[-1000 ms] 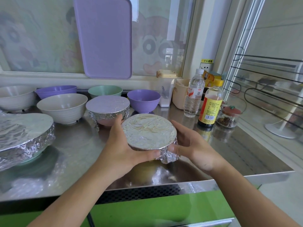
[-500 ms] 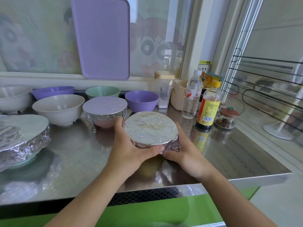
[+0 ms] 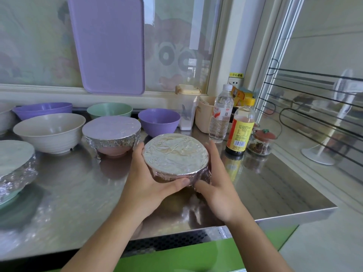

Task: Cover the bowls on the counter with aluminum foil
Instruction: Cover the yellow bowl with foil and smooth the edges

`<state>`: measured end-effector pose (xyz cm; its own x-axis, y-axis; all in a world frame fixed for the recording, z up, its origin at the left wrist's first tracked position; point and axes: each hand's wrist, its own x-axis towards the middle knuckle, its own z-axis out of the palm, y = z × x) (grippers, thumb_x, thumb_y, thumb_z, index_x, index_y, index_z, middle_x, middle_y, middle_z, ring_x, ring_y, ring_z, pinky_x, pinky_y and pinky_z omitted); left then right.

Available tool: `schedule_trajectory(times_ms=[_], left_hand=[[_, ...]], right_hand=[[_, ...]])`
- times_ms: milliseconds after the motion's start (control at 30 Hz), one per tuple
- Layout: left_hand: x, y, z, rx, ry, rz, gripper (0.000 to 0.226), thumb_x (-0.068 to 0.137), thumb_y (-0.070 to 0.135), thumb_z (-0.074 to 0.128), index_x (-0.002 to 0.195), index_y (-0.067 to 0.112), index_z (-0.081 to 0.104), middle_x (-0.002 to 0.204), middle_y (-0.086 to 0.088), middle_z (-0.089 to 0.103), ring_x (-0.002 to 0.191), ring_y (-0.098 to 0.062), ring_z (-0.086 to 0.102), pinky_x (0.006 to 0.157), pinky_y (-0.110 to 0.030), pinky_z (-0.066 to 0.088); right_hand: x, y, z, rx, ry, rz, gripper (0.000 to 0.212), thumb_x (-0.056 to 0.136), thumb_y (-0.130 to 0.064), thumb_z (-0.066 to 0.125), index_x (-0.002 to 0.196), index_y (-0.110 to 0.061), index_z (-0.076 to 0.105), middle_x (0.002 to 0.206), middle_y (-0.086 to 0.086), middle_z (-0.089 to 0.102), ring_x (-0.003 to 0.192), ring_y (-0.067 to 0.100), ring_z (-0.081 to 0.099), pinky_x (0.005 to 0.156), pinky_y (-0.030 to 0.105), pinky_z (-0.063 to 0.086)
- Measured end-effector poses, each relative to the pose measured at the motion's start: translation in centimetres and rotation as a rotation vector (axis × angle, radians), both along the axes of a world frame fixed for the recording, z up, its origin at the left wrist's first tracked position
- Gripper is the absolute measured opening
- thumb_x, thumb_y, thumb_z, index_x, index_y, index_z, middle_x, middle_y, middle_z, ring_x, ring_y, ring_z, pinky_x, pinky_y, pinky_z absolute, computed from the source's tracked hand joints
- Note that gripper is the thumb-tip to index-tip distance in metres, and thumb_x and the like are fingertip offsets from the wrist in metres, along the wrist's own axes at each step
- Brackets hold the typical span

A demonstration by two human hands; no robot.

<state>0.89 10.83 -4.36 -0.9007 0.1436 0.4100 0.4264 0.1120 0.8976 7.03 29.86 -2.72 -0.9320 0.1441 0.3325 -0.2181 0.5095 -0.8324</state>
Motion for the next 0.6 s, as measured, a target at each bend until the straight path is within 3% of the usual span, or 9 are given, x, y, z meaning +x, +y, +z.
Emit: schedule_trajectory(times_ms=[133,300,433,600], left_hand=[[0.2,0.0,0.3,-0.012,0.019,0.011,0.127,0.042,0.06,0.101,0.144,0.046,0.027,0.143,0.028,0.05,0.133,0.007,0.049,0.114,-0.032,0.044],[0.1,-0.1,0.2,0.005,0.015,0.022,0.129,0.044,0.055,0.101,0.149,0.039,0.028,0.143,0.026,0.051,0.133,0.009,0.049,0.112,-0.028,0.043],[0.2,0.0,0.2,0.014,0.012,0.024,0.124,0.045,0.053,0.102,0.145,0.044,0.028,0.142,0.026,0.052,0.132,0.01,0.05,0.109,-0.025,0.043],[0.0,0.0,0.2,0.026,0.008,0.025,0.127,0.043,0.055,0.102,0.146,0.041,0.029,0.143,0.024,0.052,0.133,0.006,0.05,0.114,-0.031,0.044]], right_hand=[[0.3,0.0,0.4,-0.047,-0.091,0.067,0.1,0.089,-0.012,0.062,0.169,-0.03,0.004,0.155,-0.013,0.054,0.143,0.01,0.051,0.122,0.045,0.037],[-0.4,-0.3,-0.3,0.118,-0.149,0.053,0.11,0.077,-0.031,0.058,0.167,-0.03,-0.006,0.162,-0.008,0.045,0.148,0.014,0.043,0.122,0.046,0.038],[-0.7,-0.3,-0.9,0.168,-0.147,0.035,0.115,0.072,-0.031,0.055,0.166,-0.033,-0.011,0.162,-0.004,0.044,0.145,0.016,0.046,0.119,0.045,0.042],[-0.5,0.3,-0.7,-0.011,-0.045,0.089,0.11,0.075,-0.021,0.067,0.168,-0.03,0.008,0.163,-0.009,0.045,0.151,0.014,0.041,0.124,0.049,0.034]])
